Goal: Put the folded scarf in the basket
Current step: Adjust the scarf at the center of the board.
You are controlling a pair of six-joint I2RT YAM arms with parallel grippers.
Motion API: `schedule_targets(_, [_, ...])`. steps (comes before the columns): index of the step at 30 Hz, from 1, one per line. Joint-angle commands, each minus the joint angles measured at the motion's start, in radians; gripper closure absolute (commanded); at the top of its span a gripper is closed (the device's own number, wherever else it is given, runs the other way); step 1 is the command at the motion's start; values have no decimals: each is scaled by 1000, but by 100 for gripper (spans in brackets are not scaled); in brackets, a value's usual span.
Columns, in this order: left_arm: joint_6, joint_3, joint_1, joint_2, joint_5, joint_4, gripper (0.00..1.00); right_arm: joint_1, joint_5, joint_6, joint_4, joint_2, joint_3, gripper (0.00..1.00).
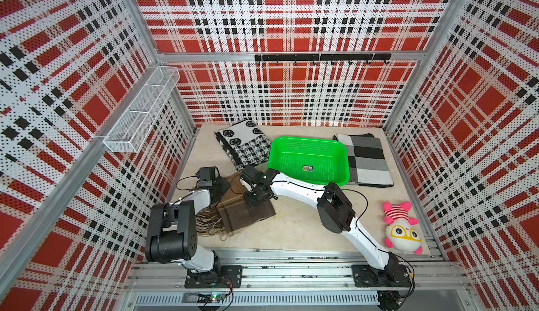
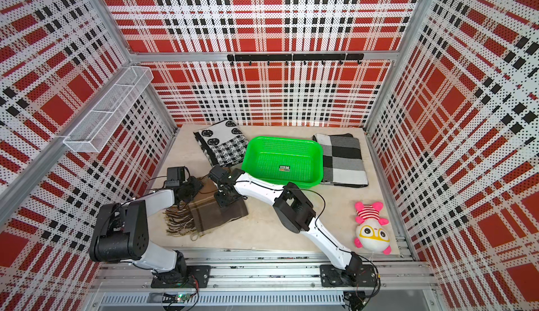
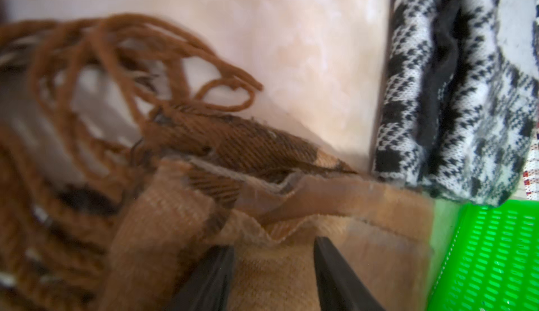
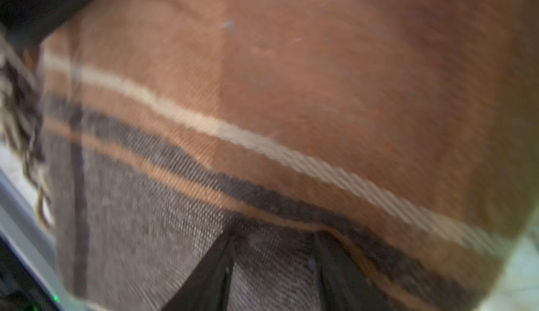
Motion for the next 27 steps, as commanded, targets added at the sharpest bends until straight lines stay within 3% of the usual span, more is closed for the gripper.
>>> schedule_targets(1, [-2, -32, 23, -1, 1, -28, 49, -38, 20, 10, -42, 68, 107, 49])
schedule_targets(9, [4, -22, 34, -111, -21, -46, 47, -56, -10, 13, 6, 77, 171, 45])
schedule_targets(13, [92, 48, 28, -178, -47, -57, 31, -40, 20, 70, 106, -98, 6, 39])
schedule_targets(18, [221, 218, 26, -41, -65, -95, 19, -23, 1, 250, 195, -291, -245, 34])
schedule_targets(22, [242, 361, 28, 146, 18, -147, 28, -3, -83, 297, 107, -328, -315, 35])
schedule_targets(27, [216, 371, 4, 214, 37, -149, 34, 21, -131, 256, 92, -345, -441, 38])
